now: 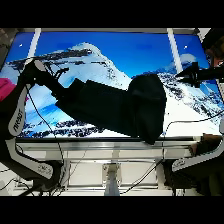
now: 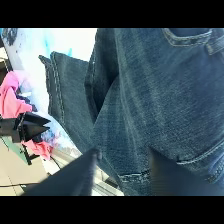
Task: Fold the clothes and pants, and hang the long-sleeved shirts on hangers.
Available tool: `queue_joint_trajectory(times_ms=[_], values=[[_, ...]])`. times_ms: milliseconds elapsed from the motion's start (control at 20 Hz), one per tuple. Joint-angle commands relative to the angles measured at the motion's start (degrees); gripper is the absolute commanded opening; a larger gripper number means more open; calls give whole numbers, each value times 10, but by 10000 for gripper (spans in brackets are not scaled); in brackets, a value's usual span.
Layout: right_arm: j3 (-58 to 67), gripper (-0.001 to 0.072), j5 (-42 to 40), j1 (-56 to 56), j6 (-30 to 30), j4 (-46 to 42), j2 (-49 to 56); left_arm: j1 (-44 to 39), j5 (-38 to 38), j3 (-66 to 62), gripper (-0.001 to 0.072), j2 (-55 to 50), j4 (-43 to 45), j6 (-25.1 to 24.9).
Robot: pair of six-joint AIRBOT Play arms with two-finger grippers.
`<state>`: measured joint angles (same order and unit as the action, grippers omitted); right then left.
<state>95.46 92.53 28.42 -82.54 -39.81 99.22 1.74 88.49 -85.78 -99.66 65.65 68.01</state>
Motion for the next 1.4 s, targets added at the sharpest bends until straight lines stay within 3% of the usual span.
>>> queue_joint_trajectory(times_ms=[0, 450, 500, 550, 600, 650, 750, 800, 850, 950, 1000, 1150, 1250, 1350], values=[[0, 490, 0, -12, 0, -14, 0, 3, -6, 3, 467, -19, -5, 20], [0, 489, -2, -18, 0, -14, 0, -6, -5, 3, 465, -73, -9, 37], [0, 489, -4, -18, 0, -14, 0, -8, -4, 3, 429, -75, -16, 36], [0, 489, -5, -18, 0, -14, 0, -10, -1, 3, 286, -76, -28, 36], [0, 489, -5, -18, 0, -14, 0, -12, -2, 3, 68, -76, -38, 36], [0, 488, -7, -18, 0, -14, 0, -13, -1, 3, 12, -76, -50, 36], [0, 488, -10, -18, 0, -15, 0, -10, 5, 3, 11, -72, -74, 33], [0, 468, -15, -18, 0, -19, 0, -5, 4, 2, 11, -63, -89, 32], [0, 382, -21, -18, 0, -27, 0, 1, -3, 0, 10, -50, -111, 32], [0, 85, -27, -18, 7, -56, 0, 25, -45, -9, 10, -9, -184, 32], [0, 44, -33, -18, 11, -73, 0, 41, -82, -14, 10, 17, -243, 31], [0, 44, -66, -18, 11, -115, 0, 95, -210, -19, 11, 84, -441, 18], [0, 44, -101, -18, 11, -127, 0, 118, -258, -19, 10, 114, -476, 12], [0, 45, -130, -18, 11, -127, 0, 126, -234, -19, 11, 120, -475, 12]])
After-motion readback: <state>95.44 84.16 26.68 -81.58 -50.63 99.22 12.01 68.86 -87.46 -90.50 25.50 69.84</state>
